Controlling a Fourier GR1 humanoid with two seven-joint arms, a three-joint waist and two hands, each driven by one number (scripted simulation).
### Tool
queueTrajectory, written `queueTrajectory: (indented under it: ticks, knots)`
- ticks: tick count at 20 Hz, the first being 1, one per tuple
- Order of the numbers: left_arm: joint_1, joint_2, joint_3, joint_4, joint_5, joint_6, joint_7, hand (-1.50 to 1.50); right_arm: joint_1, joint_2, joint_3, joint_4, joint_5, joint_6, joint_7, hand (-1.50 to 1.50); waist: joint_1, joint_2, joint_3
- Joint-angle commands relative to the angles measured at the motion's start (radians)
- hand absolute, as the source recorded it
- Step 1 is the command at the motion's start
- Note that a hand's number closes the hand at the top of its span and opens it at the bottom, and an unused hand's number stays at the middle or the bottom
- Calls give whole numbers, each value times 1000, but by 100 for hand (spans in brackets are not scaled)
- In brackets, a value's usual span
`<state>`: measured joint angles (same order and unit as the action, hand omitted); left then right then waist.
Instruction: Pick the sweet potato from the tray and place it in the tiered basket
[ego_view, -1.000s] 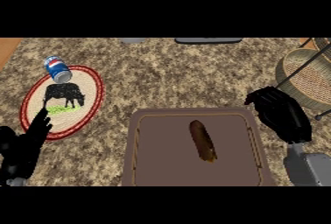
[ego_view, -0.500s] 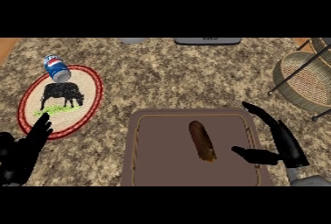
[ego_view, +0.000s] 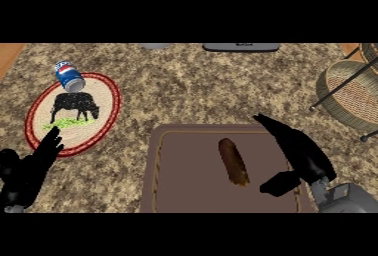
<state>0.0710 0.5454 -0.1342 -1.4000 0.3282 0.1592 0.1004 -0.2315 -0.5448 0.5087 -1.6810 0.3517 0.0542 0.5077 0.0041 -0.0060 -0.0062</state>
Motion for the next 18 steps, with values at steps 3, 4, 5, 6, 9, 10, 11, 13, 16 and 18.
queueTrajectory:
  ticks: [3, 4, 5, 6, 9, 10, 11, 13, 16, 18]
  knots:
    - [-80, -10, 20, 92, -1, -44, 5, 0, -197, 189, 111, -83, 40, 148, 429, -150, -1, 6, 4]
    - [-1, -7, 31, 50, 6, -53, -31, 0, -216, 205, 83, -124, 21, 174, 500, -150, 5, 3, 4]
    - [-49, -25, 12, 24, -14, -19, 37, 0, -230, 199, 35, -65, -25, 219, 498, -150, 2, 5, 5]
    - [-34, -8, 28, 46, -32, -29, -8, 0, -218, 263, 93, -82, 5, 202, 561, -150, 2, 5, 5]
    - [2, 12, 48, 14, 5, -78, 6, 0, -267, 296, 63, -71, -74, 298, 691, -150, 4, 4, 5]
    - [-20, -38, 36, 71, -30, -44, -49, 0, -236, 283, 79, -35, -63, 295, 656, -150, -1, 6, 5]
    - [31, 4, 45, -5, -6, -75, -15, 0, -307, 320, 71, -20, -69, 312, 733, -150, 11, 4, 5]
    - [22, -27, 51, 29, -8, -60, -24, 0, -280, 273, 70, -28, -64, 332, 717, -150, 2, 4, 5]
    - [2, -4, 65, 6, -13, -58, 17, 0, -257, 248, 77, -65, -63, 343, 761, -150, -3, 3, 5]
    - [5, 18, 87, 15, 13, -99, 23, 0, -262, 228, 68, -74, -63, 349, 791, -150, -4, 2, 5]
